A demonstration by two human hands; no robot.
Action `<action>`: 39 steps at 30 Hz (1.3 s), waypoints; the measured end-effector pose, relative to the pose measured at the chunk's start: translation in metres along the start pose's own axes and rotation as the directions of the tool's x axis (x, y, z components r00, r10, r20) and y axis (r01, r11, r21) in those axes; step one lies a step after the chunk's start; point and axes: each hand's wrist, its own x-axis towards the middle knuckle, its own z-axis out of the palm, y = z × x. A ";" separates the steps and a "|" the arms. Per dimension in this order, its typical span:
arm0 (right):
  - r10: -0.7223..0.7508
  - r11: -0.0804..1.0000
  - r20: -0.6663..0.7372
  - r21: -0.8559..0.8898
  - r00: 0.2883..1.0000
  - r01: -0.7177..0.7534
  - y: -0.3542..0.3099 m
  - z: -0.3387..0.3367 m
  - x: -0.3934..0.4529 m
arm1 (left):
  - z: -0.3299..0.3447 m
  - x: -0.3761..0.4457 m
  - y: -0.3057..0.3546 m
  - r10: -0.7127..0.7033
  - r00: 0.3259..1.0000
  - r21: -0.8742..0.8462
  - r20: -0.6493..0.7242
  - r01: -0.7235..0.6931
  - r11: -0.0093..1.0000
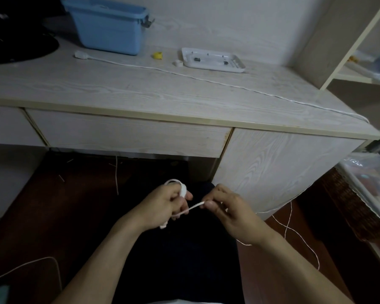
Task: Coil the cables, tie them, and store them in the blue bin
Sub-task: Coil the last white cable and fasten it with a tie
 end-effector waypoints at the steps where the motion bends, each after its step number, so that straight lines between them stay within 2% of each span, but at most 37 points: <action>1: 0.011 1.000 -0.029 0.001 1.000 -0.011 0.001 0.000 -0.001 | 0.003 -0.002 0.003 -0.010 0.997 0.027 0.072 0.008 1.000; 3: 0.022 1.000 -0.094 0.015 0.995 -0.021 0.003 -0.003 -0.001 | 0.006 -0.004 0.009 -0.034 0.986 0.015 0.166 0.032 0.999; 7: 0.044 0.998 -0.186 0.046 0.982 -0.036 0.001 -0.004 0.001 | 0.009 -0.006 0.019 -0.092 0.937 -0.215 0.336 0.171 0.962; 11: 0.186 0.962 -0.230 0.240 0.955 -0.129 0.000 -0.005 0.001 | 0.009 -0.008 0.021 -0.022 0.942 -0.337 0.336 0.142 0.931; 13: 0.225 0.943 -0.229 0.297 0.947 -0.152 0.004 -0.007 0.001 | 0.009 -0.009 0.021 -0.001 0.965 -0.511 0.262 0.139 0.848; 15: 0.244 0.928 -0.181 0.329 0.953 -0.175 0.008 -0.008 0.000 | 0.008 -0.008 0.020 -0.040 0.992 -0.693 0.122 0.114 0.712; 18: 0.265 0.915 -0.079 0.336 0.961 -0.225 0.017 -0.009 -0.004 | 0.005 0.002 0.015 -0.152 0.981 -0.920 -0.117 -0.050 0.388; 20: 0.308 0.899 -0.025 0.334 0.951 -0.282 0.021 -0.009 -0.005 | -0.002 0.009 0.008 -0.267 0.919 -0.943 -0.291 -0.229 0.242; 22: 0.340 0.892 0.048 0.298 0.939 -0.339 0.023 -0.010 -0.006 | -0.010 0.011 0.001 -0.350 0.837 -0.906 -0.422 -0.376 0.194; 25: 0.350 0.904 0.193 0.187 0.917 -0.384 0.024 -0.008 -0.006 | -0.020 0.013 -0.003 -0.418 0.764 -0.867 -0.492 -0.472 0.158; 27: 0.341 0.908 0.268 0.153 0.901 -0.389 0.021 -0.005 -0.007 | -0.022 0.014 -0.005 -0.448 0.724 -0.846 -0.525 -0.500 0.185; 29: 0.306 0.916 0.315 0.160 0.898 -0.368 0.017 -0.002 -0.006 | -0.020 0.015 -0.008 -0.453 0.691 -0.825 -0.564 -0.499 0.265; 30: 0.282 0.922 0.339 0.163 0.897 -0.352 0.016 0.000 -0.005 | -0.016 0.016 -0.009 -0.440 0.680 -0.810 -0.586 -0.482 0.333; 32: 0.232 0.936 0.375 0.164 0.898 -0.310 0.014 0.000 -0.006 | -0.008 0.017 -0.009 -0.375 0.666 -0.738 -0.645 -0.415 0.532; 34: 0.200 0.945 0.373 0.172 0.906 -0.280 0.013 -0.001 -0.007 | 0.000 0.017 -0.009 -0.262 0.668 -0.580 -0.696 -0.309 0.754; 36: 0.203 0.933 0.348 0.216 0.915 -0.289 0.013 -0.003 -0.007 | 0.007 0.016 -0.012 -0.122 0.698 -0.353 -0.705 -0.196 0.915; 37: 0.208 0.923 0.333 0.246 0.920 -0.297 0.013 -0.005 -0.008 | 0.009 0.016 -0.014 -0.046 0.716 -0.222 -0.696 -0.155 0.963; 39: 0.200 0.912 0.310 0.287 0.929 -0.292 0.012 -0.006 -0.008 | 0.012 0.014 -0.018 0.066 0.733 -0.037 -0.678 -0.123 0.992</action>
